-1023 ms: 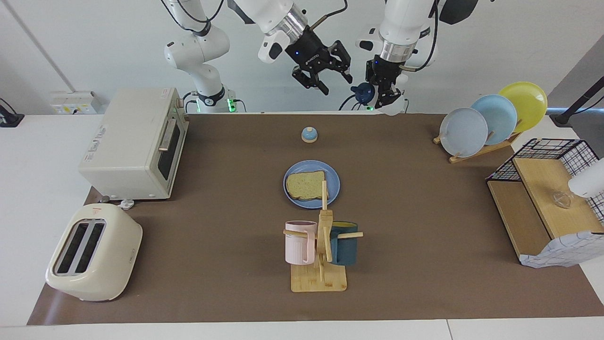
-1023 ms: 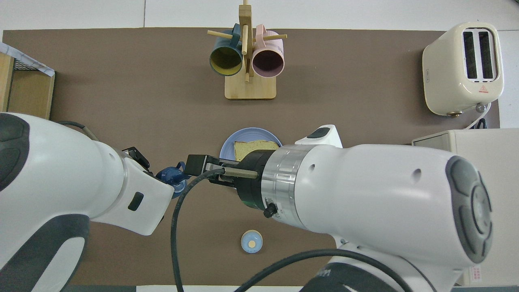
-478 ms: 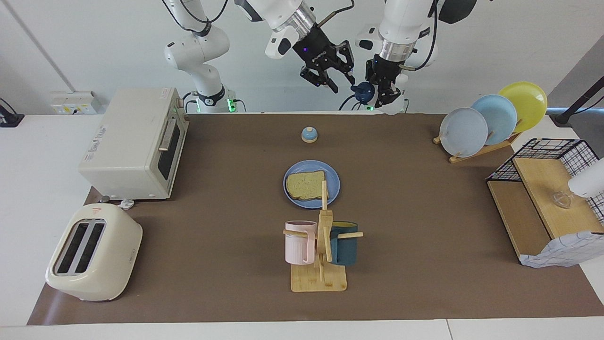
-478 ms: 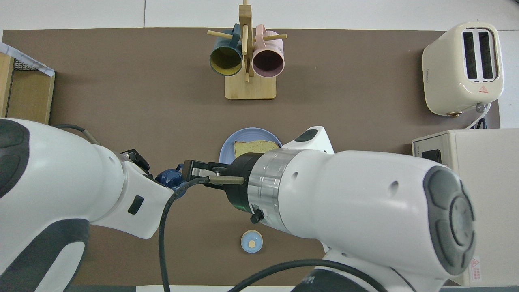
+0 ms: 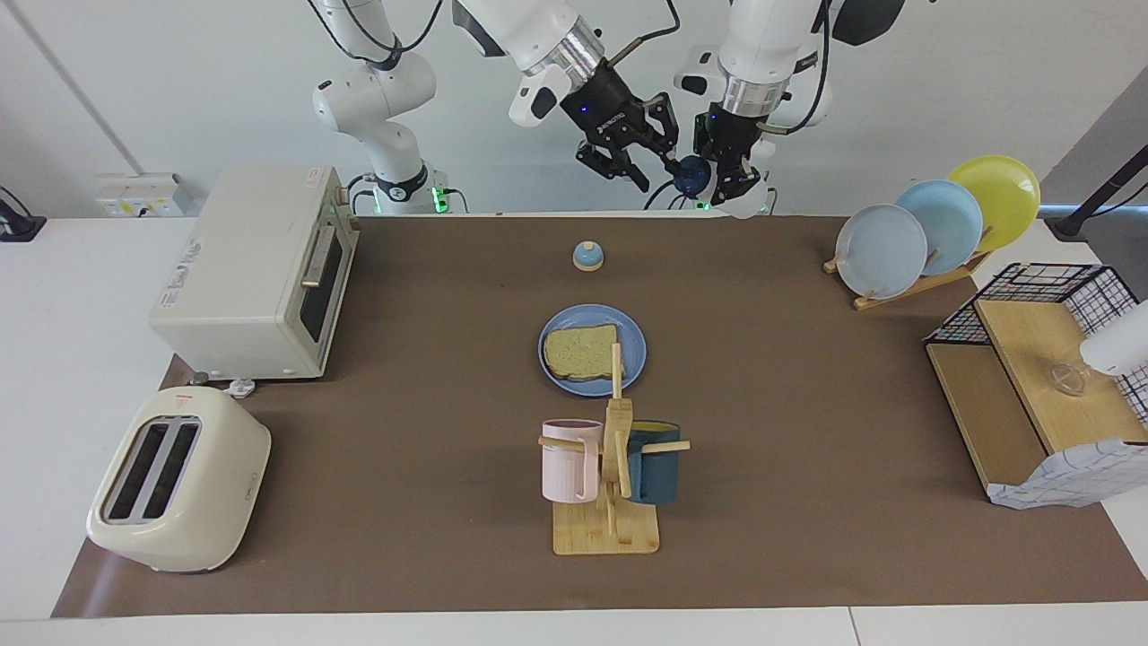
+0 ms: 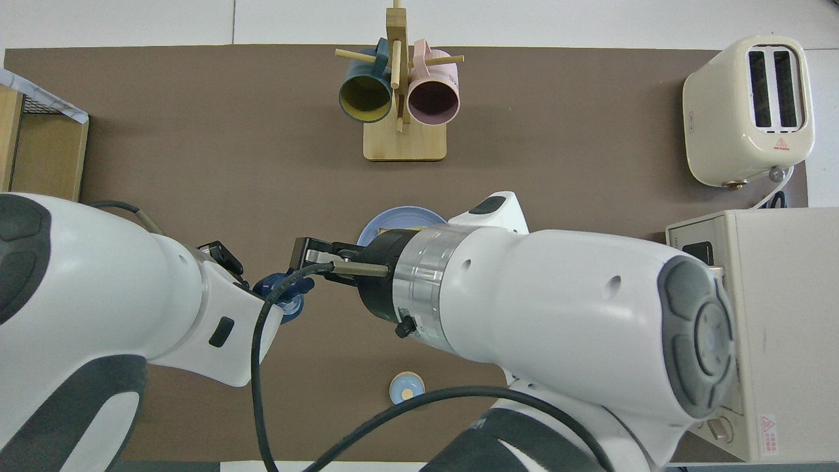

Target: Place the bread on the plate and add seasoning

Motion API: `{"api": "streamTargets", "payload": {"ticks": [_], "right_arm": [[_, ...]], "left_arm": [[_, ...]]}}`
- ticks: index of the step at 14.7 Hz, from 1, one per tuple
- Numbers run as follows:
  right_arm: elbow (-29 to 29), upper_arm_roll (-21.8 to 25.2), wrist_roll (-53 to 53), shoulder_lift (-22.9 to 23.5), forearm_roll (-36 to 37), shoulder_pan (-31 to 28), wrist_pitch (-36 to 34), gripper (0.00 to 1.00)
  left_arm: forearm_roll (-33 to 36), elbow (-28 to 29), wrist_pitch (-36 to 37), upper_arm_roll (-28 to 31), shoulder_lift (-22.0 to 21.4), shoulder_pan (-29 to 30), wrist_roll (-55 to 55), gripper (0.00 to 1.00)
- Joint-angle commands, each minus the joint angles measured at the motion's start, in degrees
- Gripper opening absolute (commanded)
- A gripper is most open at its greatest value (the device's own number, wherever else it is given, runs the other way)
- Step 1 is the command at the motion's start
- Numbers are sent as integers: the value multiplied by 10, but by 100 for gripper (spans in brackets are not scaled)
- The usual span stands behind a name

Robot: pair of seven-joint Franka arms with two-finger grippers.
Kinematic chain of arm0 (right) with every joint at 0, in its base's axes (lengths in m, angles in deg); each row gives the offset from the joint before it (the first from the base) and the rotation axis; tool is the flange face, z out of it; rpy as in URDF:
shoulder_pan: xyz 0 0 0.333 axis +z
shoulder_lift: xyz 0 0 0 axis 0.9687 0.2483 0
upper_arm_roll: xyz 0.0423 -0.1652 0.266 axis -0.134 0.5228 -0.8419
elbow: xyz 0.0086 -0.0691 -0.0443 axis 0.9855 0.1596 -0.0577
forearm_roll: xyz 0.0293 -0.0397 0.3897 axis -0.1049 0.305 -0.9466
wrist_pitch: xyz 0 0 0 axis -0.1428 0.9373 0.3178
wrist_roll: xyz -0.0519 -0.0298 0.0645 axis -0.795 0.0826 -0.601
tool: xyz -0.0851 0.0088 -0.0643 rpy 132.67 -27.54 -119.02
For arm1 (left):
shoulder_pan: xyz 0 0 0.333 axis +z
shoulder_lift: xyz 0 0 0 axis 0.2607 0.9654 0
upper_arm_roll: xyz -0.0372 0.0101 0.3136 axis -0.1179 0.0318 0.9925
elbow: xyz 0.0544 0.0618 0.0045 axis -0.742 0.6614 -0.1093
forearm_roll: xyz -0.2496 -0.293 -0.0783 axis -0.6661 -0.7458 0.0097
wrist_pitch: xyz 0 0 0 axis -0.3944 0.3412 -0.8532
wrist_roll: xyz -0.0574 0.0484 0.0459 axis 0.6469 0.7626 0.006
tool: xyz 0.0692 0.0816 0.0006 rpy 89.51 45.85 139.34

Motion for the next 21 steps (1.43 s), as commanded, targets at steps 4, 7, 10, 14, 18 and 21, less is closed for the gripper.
{"api": "streamTargets", "payload": {"ticks": [4,7,10,14,18,21], "right_arm": [[-15,0,43,7,26,16,2,47],[-18,-1,53,7,34,19,-5,47],[-18,-1,52,7,34,20,-7,47],[-18,0,52,7,34,19,-7,41],[-19,0,52,8,34,18,-6,34],[-19,0,52,7,34,17,-7,29]], "left_arm": [[-2,19,-15,2,-18,-4,-8,29],[-2,19,-14,2,-18,-3,-8,29],[-2,18,-14,2,-18,-4,-18,29],[-2,18,-14,1,-18,-3,-19,29],[-2,18,-15,1,-18,-4,-21,28],[-3,18,-15,1,-18,-4,-28,28]]}}
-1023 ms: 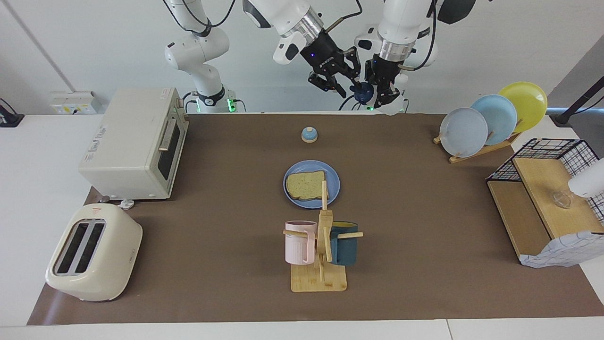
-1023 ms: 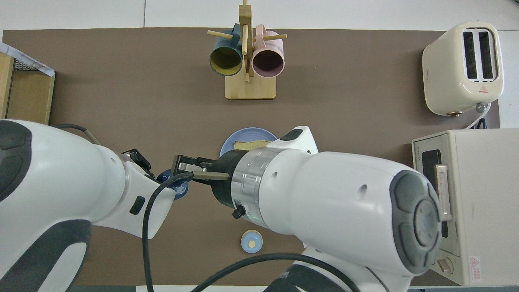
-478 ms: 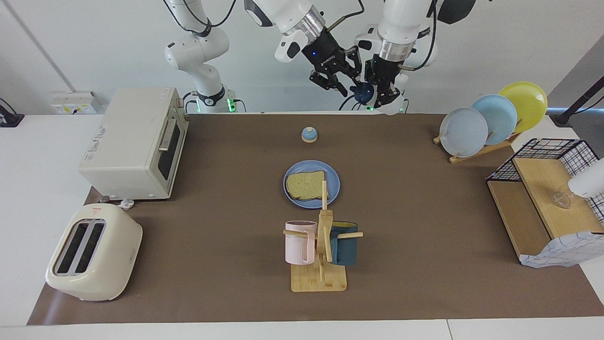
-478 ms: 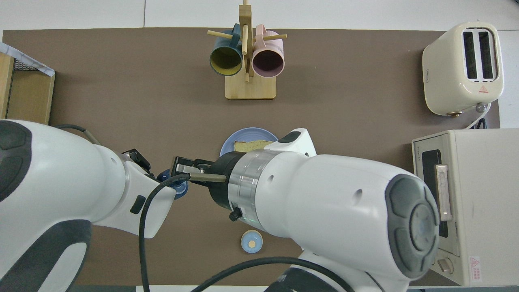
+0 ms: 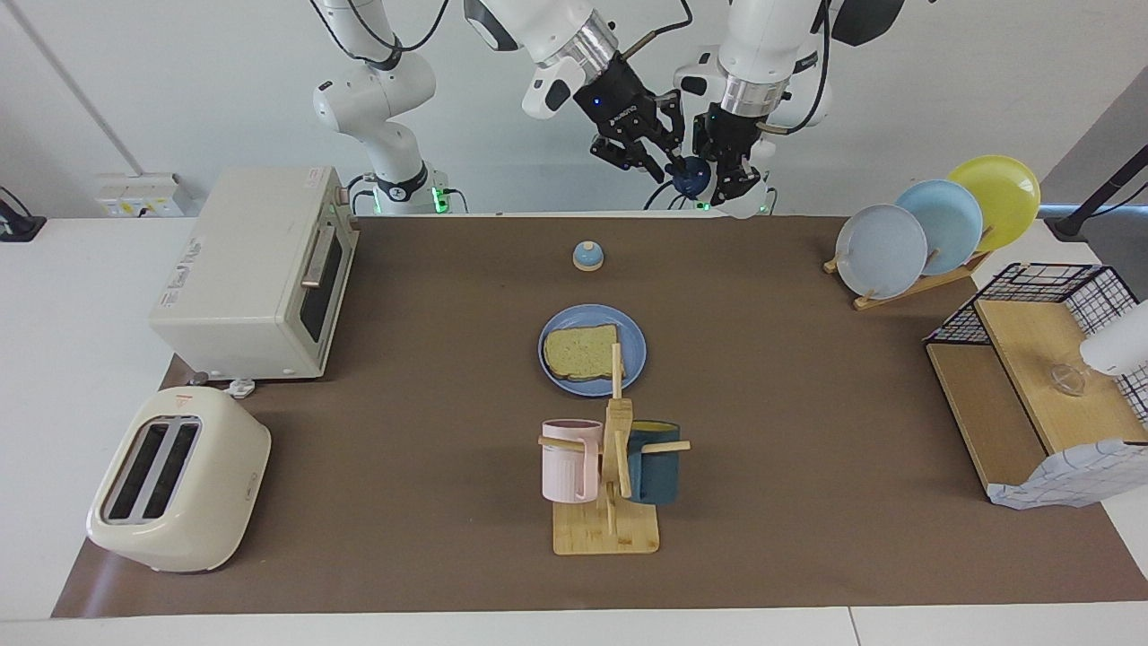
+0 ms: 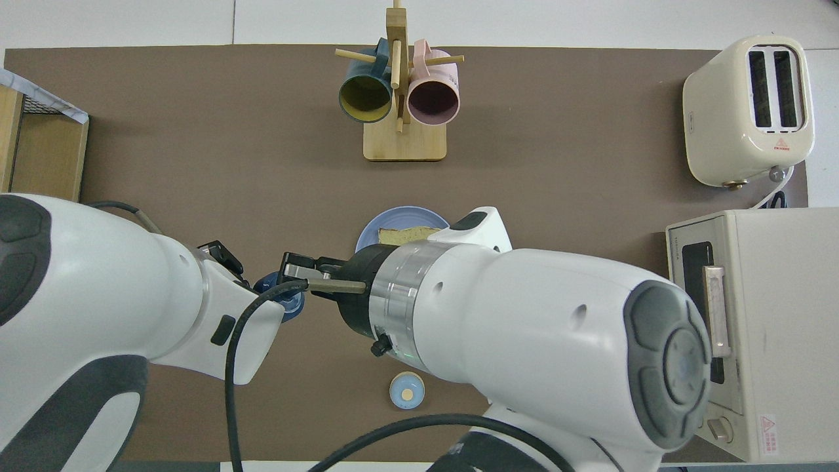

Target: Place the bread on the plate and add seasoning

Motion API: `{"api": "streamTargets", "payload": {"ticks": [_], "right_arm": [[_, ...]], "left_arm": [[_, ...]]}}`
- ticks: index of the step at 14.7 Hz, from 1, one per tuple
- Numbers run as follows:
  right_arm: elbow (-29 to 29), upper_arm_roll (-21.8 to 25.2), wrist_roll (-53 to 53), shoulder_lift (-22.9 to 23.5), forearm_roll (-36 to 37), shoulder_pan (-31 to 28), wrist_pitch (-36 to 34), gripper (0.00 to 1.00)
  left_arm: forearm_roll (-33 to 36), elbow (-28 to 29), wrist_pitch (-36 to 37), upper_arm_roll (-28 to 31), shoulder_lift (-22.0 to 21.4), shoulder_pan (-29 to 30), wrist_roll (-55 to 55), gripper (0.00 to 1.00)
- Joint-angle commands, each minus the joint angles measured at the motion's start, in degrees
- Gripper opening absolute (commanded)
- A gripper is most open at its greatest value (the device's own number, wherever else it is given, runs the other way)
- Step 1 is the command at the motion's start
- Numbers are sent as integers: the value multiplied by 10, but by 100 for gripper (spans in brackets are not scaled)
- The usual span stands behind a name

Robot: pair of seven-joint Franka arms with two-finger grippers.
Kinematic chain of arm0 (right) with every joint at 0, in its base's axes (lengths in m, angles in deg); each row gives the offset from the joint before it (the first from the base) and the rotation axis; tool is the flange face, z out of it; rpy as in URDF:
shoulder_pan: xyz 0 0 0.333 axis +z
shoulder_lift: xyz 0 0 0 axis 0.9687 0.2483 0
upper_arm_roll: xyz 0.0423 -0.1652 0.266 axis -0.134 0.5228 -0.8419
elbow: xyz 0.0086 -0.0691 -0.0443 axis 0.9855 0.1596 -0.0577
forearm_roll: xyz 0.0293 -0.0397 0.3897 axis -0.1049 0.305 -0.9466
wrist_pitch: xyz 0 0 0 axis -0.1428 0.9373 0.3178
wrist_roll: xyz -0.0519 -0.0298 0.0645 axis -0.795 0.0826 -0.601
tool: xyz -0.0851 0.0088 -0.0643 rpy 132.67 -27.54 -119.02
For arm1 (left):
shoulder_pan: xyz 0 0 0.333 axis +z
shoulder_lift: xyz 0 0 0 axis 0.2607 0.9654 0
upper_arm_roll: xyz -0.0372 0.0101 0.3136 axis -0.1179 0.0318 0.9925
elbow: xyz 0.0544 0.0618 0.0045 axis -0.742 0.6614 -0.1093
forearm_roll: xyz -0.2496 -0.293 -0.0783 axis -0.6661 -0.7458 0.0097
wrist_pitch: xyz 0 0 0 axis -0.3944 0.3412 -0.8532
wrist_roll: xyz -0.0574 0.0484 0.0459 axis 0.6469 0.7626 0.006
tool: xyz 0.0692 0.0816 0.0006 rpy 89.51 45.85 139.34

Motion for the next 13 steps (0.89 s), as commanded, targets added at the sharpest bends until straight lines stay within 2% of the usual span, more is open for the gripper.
{"api": "streamTargets", "payload": {"ticks": [1,2,4,13], "right_arm": [[-12,0,18,6,17,-1,-6,24],[-12,0,18,6,16,-2,-6,14],[-12,0,18,5,16,-2,-6,0],[-23,2,14,9,16,-16,-10,0]], "left_arm": [[-3,18,-13,1,-18,-3,-13,28],[-3,18,-13,1,-18,-3,-14,28],[-4,18,-13,1,-18,-3,-15,28],[-5,18,-13,1,-18,-4,-29,25]]}}
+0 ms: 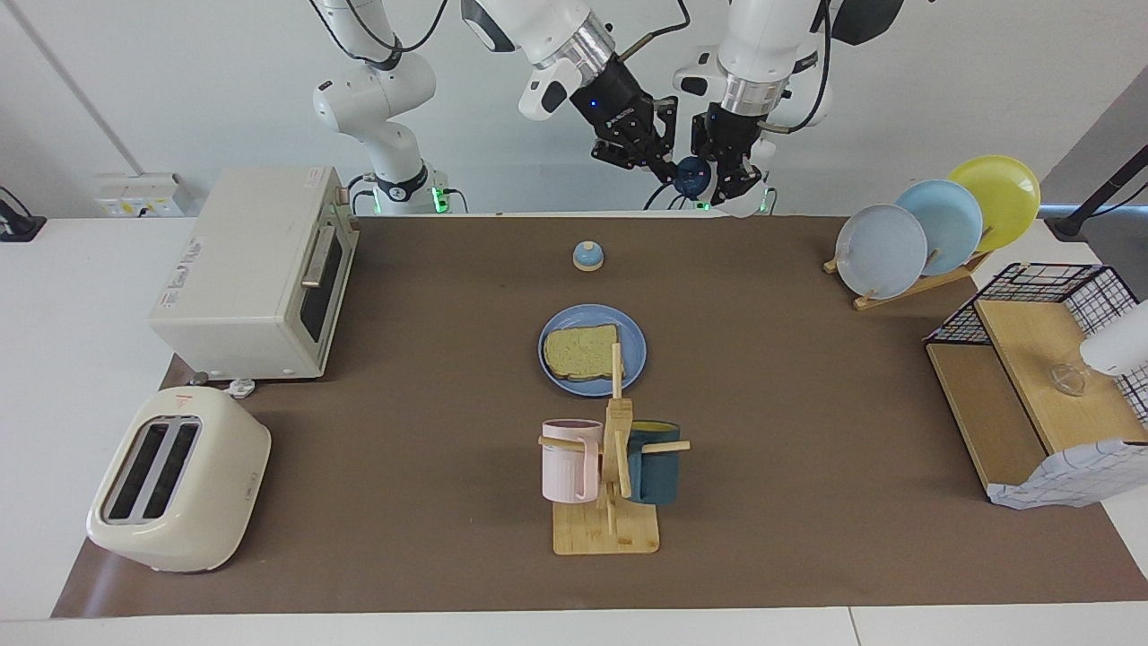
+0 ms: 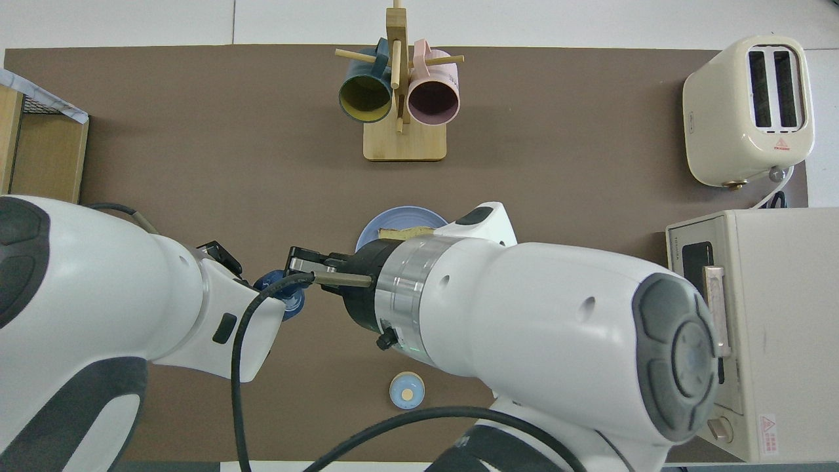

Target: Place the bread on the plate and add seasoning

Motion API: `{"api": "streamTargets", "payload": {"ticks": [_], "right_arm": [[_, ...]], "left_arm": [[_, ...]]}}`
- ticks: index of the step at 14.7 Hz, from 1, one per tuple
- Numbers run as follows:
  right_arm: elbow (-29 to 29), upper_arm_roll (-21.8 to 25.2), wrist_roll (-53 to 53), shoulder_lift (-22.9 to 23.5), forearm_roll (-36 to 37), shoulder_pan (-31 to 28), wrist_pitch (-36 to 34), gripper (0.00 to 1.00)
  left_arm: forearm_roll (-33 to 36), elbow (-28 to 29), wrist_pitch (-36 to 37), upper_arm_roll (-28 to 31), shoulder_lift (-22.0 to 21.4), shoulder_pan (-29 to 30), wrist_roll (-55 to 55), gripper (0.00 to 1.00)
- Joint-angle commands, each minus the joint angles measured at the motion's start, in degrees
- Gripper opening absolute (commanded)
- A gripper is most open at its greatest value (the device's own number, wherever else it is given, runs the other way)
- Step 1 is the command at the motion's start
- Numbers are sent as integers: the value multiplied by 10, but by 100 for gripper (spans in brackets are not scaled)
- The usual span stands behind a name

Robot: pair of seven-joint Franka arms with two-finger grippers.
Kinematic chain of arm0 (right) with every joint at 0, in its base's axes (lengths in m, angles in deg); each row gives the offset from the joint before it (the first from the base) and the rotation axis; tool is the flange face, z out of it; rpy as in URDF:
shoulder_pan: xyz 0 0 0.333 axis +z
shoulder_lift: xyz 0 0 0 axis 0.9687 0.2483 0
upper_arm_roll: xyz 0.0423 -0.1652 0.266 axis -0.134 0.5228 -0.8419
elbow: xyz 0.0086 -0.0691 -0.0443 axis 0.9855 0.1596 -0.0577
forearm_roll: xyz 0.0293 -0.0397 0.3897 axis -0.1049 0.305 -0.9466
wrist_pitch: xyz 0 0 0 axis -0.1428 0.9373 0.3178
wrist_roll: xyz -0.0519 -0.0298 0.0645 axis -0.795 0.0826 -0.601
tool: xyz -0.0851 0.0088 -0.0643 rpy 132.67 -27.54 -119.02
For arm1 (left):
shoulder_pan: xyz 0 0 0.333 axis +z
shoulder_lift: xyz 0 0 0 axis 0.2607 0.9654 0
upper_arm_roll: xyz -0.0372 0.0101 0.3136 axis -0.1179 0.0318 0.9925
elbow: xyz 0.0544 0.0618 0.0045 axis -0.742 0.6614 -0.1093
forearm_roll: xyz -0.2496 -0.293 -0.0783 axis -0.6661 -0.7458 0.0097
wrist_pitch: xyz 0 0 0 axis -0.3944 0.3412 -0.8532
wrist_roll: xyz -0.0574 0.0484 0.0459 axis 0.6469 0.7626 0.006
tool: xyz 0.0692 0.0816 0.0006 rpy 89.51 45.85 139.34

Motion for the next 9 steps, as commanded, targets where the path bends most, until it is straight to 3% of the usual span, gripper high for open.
{"api": "streamTargets", "payload": {"ticks": [1,9], "right_arm": [[-25,-1,14,8,14,-15,-8,0],[-31,3,11,12,7,-33,-8,0]], "left_arm": [[-5,18,-10,2,-17,-4,-9,25],[-5,18,-9,2,-17,-9,-11,24]]}}
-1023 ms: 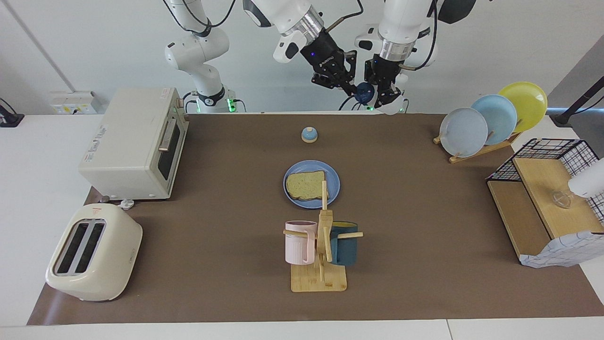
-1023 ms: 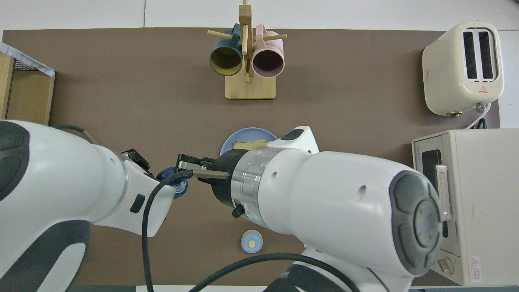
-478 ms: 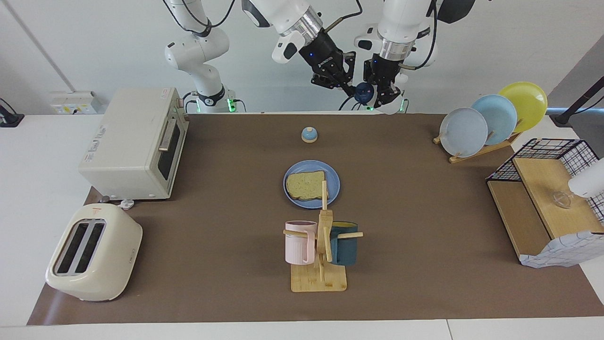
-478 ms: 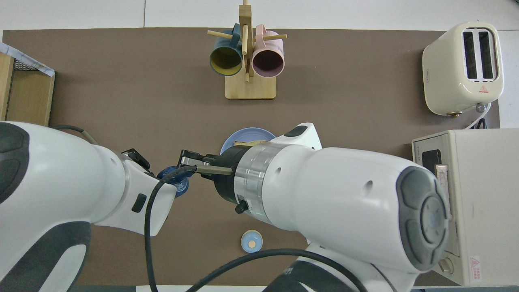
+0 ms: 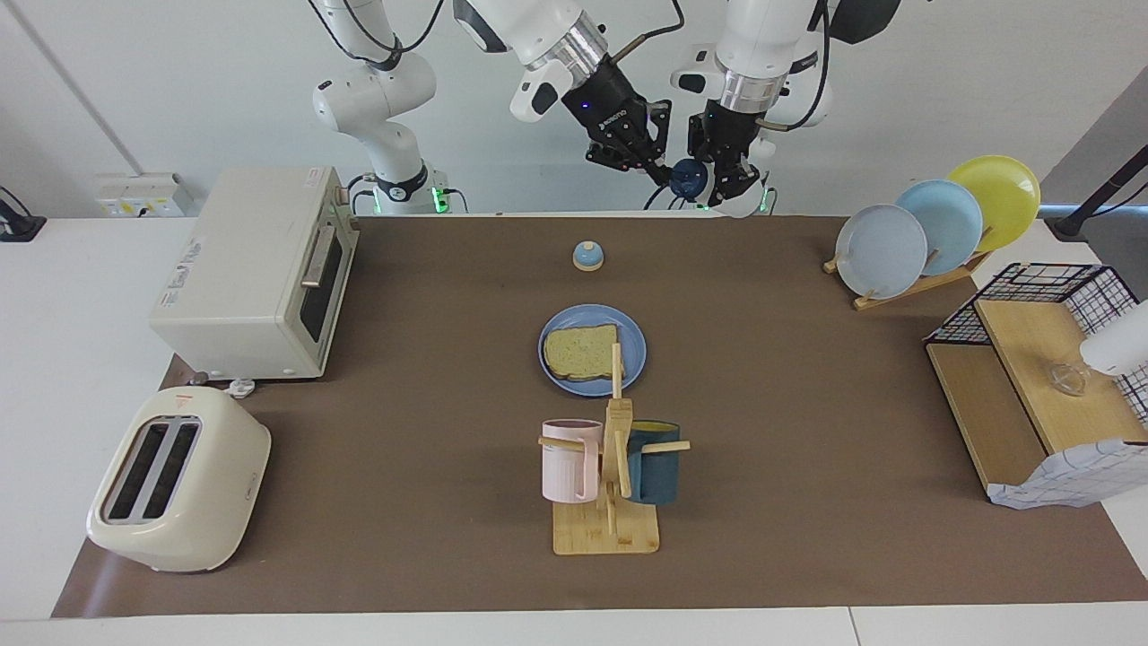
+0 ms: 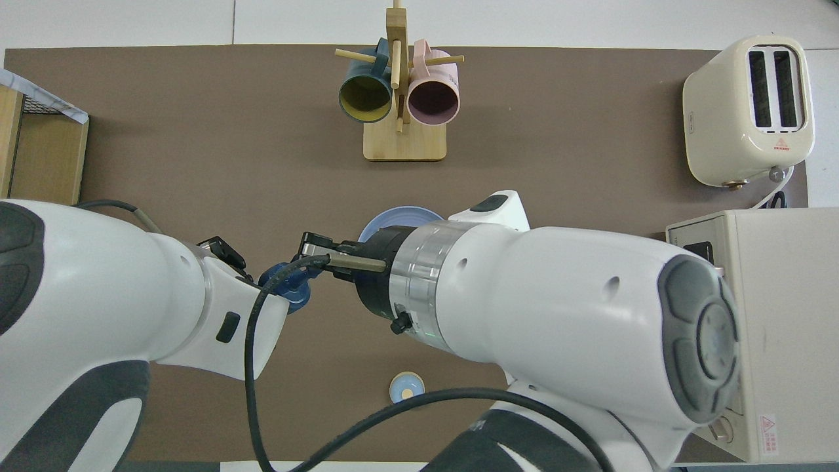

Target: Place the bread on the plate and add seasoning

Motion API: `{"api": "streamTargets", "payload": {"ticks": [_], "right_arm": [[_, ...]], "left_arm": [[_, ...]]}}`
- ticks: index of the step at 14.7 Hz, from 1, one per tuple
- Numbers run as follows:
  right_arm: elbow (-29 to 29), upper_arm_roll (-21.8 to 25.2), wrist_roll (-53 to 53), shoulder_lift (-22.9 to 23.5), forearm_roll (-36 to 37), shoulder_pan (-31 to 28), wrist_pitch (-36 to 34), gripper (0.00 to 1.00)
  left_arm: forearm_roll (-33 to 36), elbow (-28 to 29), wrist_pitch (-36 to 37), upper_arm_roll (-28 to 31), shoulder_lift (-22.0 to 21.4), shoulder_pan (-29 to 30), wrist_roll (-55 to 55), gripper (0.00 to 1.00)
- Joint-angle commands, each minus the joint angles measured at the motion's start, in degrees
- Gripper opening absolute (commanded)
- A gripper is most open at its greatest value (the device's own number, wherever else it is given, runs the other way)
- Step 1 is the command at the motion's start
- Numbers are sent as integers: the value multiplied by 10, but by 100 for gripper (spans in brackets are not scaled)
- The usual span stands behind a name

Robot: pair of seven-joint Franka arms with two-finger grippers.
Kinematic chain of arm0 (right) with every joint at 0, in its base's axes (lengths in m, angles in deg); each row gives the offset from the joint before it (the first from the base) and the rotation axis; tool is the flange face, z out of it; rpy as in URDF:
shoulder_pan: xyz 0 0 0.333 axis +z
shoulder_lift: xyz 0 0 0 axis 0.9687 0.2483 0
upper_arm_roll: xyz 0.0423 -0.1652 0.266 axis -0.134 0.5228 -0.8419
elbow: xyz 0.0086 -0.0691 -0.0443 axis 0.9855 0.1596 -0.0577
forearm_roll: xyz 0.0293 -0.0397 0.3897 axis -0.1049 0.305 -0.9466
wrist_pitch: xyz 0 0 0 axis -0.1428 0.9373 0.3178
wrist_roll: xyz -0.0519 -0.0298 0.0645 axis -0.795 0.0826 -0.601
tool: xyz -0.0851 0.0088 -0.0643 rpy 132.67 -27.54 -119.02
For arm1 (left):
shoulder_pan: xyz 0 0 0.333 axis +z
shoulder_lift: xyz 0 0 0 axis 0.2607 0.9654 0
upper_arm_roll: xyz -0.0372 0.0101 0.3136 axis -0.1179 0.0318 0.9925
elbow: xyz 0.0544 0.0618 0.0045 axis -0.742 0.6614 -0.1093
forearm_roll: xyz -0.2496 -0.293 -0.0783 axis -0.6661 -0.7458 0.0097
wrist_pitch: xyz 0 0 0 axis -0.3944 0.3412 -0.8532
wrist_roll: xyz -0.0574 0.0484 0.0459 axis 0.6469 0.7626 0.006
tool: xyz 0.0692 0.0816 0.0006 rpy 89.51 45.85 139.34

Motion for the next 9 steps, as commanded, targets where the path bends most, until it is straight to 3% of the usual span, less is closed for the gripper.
{"api": "streamTargets", "payload": {"ticks": [1,8,9], "right_arm": [[-26,2,11,10,8,-20,-1,0],[-28,3,11,11,9,-21,-1,0],[-27,3,12,11,9,-21,-1,13]], "left_arm": [[-4,19,10,3,-17,-7,-2,24],[-4,19,11,3,-17,-7,-4,17],[-4,19,11,3,-17,-8,-8,17]]}}
